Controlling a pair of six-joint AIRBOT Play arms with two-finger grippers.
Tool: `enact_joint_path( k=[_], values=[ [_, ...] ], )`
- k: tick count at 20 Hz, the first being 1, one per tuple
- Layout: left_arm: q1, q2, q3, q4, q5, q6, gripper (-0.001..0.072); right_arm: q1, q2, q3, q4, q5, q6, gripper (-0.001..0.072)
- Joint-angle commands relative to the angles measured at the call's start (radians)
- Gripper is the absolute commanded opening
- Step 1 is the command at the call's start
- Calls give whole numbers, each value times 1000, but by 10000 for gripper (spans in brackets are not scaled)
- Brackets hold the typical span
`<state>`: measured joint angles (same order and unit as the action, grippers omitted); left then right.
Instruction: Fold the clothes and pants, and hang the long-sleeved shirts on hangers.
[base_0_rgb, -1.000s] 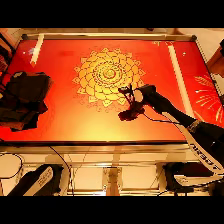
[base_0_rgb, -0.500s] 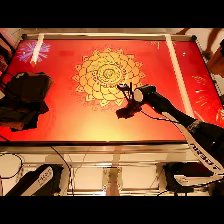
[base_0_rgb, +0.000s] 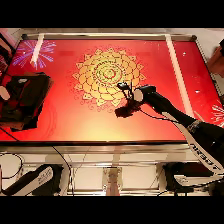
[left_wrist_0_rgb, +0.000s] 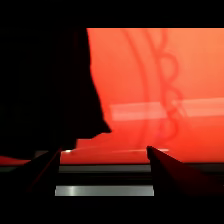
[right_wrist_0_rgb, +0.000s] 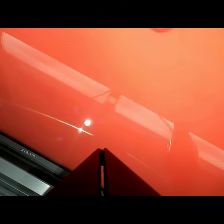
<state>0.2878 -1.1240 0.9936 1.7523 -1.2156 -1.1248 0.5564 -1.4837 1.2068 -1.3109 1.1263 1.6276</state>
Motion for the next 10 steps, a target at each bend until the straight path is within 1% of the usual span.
enact_joint_path(
  k=[1, 3, 7, 10],
  values=[
    [1, -8, 1, 219, 114, 1, 576, 1, -1, 0, 5, 0, 1, 22],
    [0, -10, 1, 219, 177, 2, 576, 1, -1, 0, 12, 0, 1, 22],
    [3, -48, 1, 288, 177, 2, 576, 1, -1, 0, 25, 4, 1, 22],
    [3, -89, 1, 290, 176, 2, 576, 1, -1, 0, 30, 8, 1, 22]
  ],
)
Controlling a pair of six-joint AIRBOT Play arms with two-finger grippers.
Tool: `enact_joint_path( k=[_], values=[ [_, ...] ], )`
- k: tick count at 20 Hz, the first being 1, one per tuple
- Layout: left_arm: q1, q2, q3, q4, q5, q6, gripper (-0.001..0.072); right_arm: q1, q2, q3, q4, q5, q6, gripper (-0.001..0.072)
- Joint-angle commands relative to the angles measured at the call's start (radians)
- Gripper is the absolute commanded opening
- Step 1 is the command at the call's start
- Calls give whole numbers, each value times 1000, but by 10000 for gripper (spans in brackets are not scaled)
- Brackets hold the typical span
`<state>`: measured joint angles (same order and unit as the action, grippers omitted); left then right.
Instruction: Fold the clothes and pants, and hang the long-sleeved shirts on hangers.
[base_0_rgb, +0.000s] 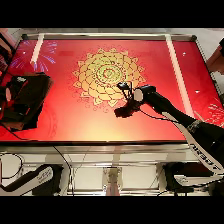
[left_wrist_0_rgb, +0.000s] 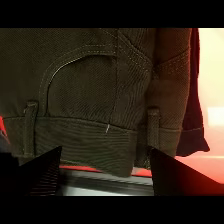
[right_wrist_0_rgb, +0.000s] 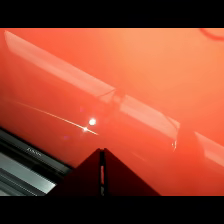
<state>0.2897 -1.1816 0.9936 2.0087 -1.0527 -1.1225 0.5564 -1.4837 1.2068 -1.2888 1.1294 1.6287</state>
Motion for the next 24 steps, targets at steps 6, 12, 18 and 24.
enact_joint_path(
  k=[6, 12, 18, 24],
  values=[
    [1, -123, 1, 33, -5, -1, 576, 1, -1, 0, 10, 11, 0, 21],
    [1, -167, 1, 51, 14, -1, 572, 1, -1, 0, 10, 11, 0, 21],
    [1, -169, 1, 142, 17, -40, 469, 1, -1, 0, 10, 10, 0, 21],
    [19, -185, 1, 145, 17, -53, 467, 1, -1, 0, 10, 3, 0, 22]
  ],
)
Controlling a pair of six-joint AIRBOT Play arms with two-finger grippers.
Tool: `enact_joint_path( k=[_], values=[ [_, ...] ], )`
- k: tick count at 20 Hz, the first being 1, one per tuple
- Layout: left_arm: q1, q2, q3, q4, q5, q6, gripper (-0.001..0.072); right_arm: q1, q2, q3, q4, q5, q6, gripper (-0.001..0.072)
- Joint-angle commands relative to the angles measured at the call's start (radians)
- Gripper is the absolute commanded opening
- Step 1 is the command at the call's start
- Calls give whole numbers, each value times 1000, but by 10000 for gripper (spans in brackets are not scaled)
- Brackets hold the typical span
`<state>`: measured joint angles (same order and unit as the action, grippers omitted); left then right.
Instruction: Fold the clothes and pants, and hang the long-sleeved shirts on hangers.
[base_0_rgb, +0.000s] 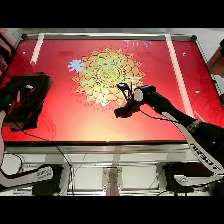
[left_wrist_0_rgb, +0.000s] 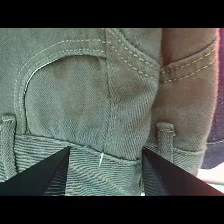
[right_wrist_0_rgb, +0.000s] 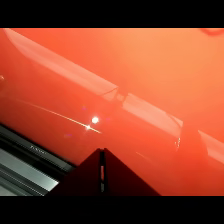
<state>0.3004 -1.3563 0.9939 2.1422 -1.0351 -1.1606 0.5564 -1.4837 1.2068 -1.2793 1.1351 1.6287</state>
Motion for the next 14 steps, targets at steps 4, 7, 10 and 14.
enact_joint_path(
  k=[4, 7, 10, 14],
  values=[
    [14, -32, 1, 10, -53, -135, 66, 1, -1, 0, 0, -11, 0, 21],
    [-32, 19, 11, 10, -88, -134, 65, 1, 0, 0, -1, -49, -21, 21],
    [-120, 123, 125, -22, -107, -91, 64, 1, 24, 32, -2, -48, -76, 21],
    [-261, 169, 480, -246, -280, -36, 64, 0, 115, 135, -106, -47, -133, 21]
  ],
)
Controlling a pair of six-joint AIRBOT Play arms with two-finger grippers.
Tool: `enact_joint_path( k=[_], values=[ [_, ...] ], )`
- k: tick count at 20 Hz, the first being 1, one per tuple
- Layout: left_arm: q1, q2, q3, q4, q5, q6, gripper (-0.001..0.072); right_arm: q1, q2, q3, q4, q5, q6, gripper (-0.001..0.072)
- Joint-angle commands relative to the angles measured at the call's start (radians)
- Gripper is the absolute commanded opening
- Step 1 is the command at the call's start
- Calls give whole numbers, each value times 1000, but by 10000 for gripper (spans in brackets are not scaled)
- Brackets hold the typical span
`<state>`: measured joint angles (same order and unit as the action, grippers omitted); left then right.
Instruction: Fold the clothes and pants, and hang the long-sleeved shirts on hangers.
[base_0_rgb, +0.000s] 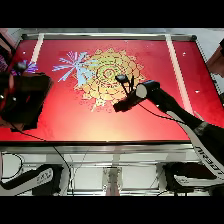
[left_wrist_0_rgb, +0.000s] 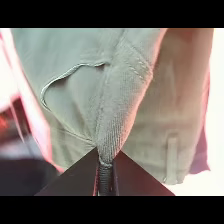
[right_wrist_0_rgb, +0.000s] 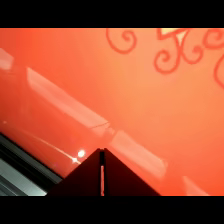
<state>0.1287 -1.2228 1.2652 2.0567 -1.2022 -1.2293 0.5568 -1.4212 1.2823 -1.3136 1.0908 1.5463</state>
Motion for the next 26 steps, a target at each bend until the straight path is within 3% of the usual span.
enact_joint_path(
  k=[1, 3, 5, 9, 13, 19, 21, 22, 23, 25, 26],
  values=[
    [-127, 32, 294, -250, -139, 33, 63, 0, 77, 85, -109, -2, -75, 21],
    [-219, 17, 439, -396, -172, 33, 63, -3, 126, 134, -184, 23, -113, 21],
    [-334, -10, 540, -447, -241, 33, 63, -18, 183, 160, -240, 74, -132, 22],
    [-580, -66, 588, -439, -463, 67, 63, -110, 322, 156, -280, 110, -139, 21],
    [-752, -132, 588, -380, -461, 39, 64, -154, 444, 69, -235, 157, -138, 21],
    [-826, -209, 588, -329, -460, -25, 63, -96, 575, -433, -69, -154, -151, 21],
    [-823, -213, 588, -328, -459, -28, 64, 0, 575, -509, 92, -227, -305, 30],
    [-823, -213, 588, -328, -459, -28, 64, 68, 574, -521, 113, -291, -322, 40],
    [-823, -213, 588, -328, -460, -28, 64, 135, 570, -522, 101, -351, -319, 164],
    [-823, -213, 588, -328, -459, -28, 64, 237, 543, -522, 84, -463, -262, 522],
    [-823, -213, 588, -328, -459, -28, 64, 261, 520, -522, 79, -488, -219, 630]
  ],
)
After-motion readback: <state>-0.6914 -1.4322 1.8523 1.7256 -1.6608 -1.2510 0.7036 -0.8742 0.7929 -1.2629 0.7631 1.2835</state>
